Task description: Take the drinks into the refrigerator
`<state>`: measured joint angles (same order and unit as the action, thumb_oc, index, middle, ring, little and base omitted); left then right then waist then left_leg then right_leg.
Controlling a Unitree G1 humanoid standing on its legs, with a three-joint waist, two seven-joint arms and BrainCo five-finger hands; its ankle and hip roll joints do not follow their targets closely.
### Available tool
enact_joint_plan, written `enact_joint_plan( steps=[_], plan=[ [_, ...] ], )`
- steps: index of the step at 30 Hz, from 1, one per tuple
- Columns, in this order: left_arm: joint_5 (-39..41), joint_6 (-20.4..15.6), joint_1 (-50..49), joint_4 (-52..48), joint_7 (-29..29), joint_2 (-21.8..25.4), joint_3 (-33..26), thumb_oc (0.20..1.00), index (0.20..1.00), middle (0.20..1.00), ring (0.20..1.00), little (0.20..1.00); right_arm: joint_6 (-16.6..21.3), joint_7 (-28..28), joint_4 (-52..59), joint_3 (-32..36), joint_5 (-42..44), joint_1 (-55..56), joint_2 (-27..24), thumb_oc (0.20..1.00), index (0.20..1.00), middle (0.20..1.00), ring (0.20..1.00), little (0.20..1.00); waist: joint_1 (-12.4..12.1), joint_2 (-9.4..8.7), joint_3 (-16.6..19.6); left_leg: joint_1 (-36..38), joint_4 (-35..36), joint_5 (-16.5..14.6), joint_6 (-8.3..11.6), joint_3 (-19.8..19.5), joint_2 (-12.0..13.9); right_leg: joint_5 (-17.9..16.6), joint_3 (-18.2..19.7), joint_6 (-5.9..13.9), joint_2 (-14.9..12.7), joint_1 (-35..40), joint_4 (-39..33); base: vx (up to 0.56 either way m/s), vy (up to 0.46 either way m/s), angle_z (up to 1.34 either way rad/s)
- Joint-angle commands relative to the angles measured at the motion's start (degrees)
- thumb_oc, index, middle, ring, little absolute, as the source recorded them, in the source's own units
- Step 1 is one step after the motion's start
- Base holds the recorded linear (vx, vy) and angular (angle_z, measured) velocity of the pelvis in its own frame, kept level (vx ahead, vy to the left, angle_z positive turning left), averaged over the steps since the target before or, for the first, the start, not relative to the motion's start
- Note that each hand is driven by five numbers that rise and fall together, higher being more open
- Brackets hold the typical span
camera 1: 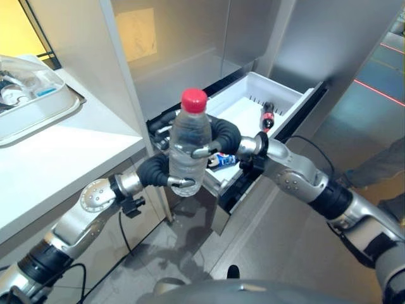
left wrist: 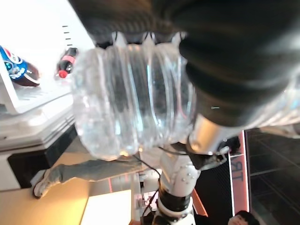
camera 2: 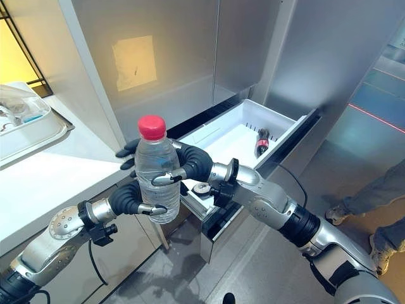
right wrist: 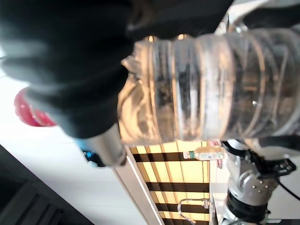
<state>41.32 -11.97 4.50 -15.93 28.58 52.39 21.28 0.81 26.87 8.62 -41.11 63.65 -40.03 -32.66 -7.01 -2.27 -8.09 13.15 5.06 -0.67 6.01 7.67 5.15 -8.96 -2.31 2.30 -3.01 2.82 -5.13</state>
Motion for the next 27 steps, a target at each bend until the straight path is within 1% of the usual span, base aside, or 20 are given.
enact_joint_plan(
  steps=[1,9,16,17,18,19,20,21,27],
  plan=[
    [1.0,-4.2,6.6,-2.0,-2.7,-0.5,-2.8,0.2,0.2,0.2,0.2,0.2,0.2,3.1,7.1,-3.5,3.1,-4.8,2.1,0.2,0.2,0.2,0.2,0.2,0.4,0.55,-0.4,-1.3,-0.1,-3.0,-4.26,-2.2,-2.9,8.2,-4.8,3.18,-1.8,2.0,8.4,0.0,0.0,0.0],
    [0.6,-4.3,5.9,-2.1,-3.1,-0.4,-3.4,0.2,0.2,0.2,0.2,0.2,0.1,2.9,7.3,-3.3,2.7,-4.7,0.6,0.2,0.2,0.2,0.2,0.2,0.5,0.57,-0.4,-1.3,-0.1,-2.9,-4.22,-2.3,-2.9,8.2,-4.9,3.21,-1.8,1.9,8.5,0.0,0.0,0.0],
    [0.2,-3.9,5.3,-2.2,-3.8,-0.7,-3.6,0.2,0.2,0.2,0.2,0.2,0.2,1.5,6.3,-1.8,3.3,-2.5,-0.2,0.2,0.2,0.2,0.2,0.2,0.8,0.5,-0.4,-1.3,-0.1,-3.0,-4.24,-2.1,-2.9,8.0,-4.7,3.25,-1.8,1.8,8.4,0.0,0.0,0.0],
    [0.1,-3.9,5.3,-2.2,-4.1,-0.8,-3.5,0.219,0.219,0.219,0.219,0.219,0.3,1.1,6.3,-1.2,3.8,-1.8,-0.4,0.2,0.2,0.2,0.2,0.2,0.9,0.49,-0.4,-1.3,-0.1,-3.0,-4.26,-2.0,-2.9,8.1,-4.7,3.23,-1.8,1.8,8.4,0.0,0.0,0.0],
    [0.1,-3.9,5.4,-2.2,-4.1,-0.8,-3.5,0.329,0.329,0.329,0.329,0.329,0.3,1.1,6.4,-1.1,3.8,-1.7,-0.4,0.2,0.2,0.2,0.2,0.2,0.9,0.48,-0.4,-1.3,-0.1,-3.0,-4.26,-2.0,-2.9,8.1,-4.7,3.23,-1.8,1.8,8.4,0.0,0.0,0.0],
    [0.1,-3.9,5.4,-2.2,-4.1,-0.8,-3.5,0.542,0.542,0.542,0.542,0.542,0.3,1.1,6.4,-1.1,3.8,-1.7,-0.4,0.2,0.2,0.2,0.2,0.2,0.9,0.48,-0.4,-1.3,-0.1,-3.0,-4.26,-2.0,-2.9,8.1,-4.7,3.23,-1.8,1.8,8.4,0.0,0.0,0.0],
    [0.9,-3.3,4.8,-1.9,-4.5,-1.4,-3.7,1.0,1.0,1.0,1.0,1.0,0.5,0.3,6.1,0.0,4.9,0.2,-0.5,0.2,0.2,0.2,0.2,0.2,1.0,0.44,-0.4,-1.3,-0.1,-3.0,-4.29,-1.9,-2.8,8.0,-4.8,3.19,-1.8,1.8,8.4,0.0,0.0,0.0],
    [0.9,-3.3,4.7,-1.9,-4.5,-1.4,-3.7,1.0,1.0,1.0,1.0,1.0,0.4,0.2,6.2,0.0,4.9,0.2,-0.5,0.2,0.2,0.2,0.2,0.2,1.0,0.44,-0.4,-1.3,-0.1,-3.0,-4.29,-1.9,-2.8,8.0,-4.8,3.19,-1.8,1.8,8.4,0.0,0.0,0.0],
    [5.3,-0.4,2.3,-2.9,-3.8,-0.6,-3.4,1.0,1.0,1.0,1.0,1.0,1.7,-2.4,5.2,4.2,7.3,5.4,-1.7,0.2,0.2,0.2,0.2,0.2,1.4,0.49,-0.5,-1.3,-0.1,-3.0,-4.34,-1.9,-2.9,8.0,-4.7,3.28,-1.9,1.8,8.3,0.0,0.0,0.0]
  ],
)
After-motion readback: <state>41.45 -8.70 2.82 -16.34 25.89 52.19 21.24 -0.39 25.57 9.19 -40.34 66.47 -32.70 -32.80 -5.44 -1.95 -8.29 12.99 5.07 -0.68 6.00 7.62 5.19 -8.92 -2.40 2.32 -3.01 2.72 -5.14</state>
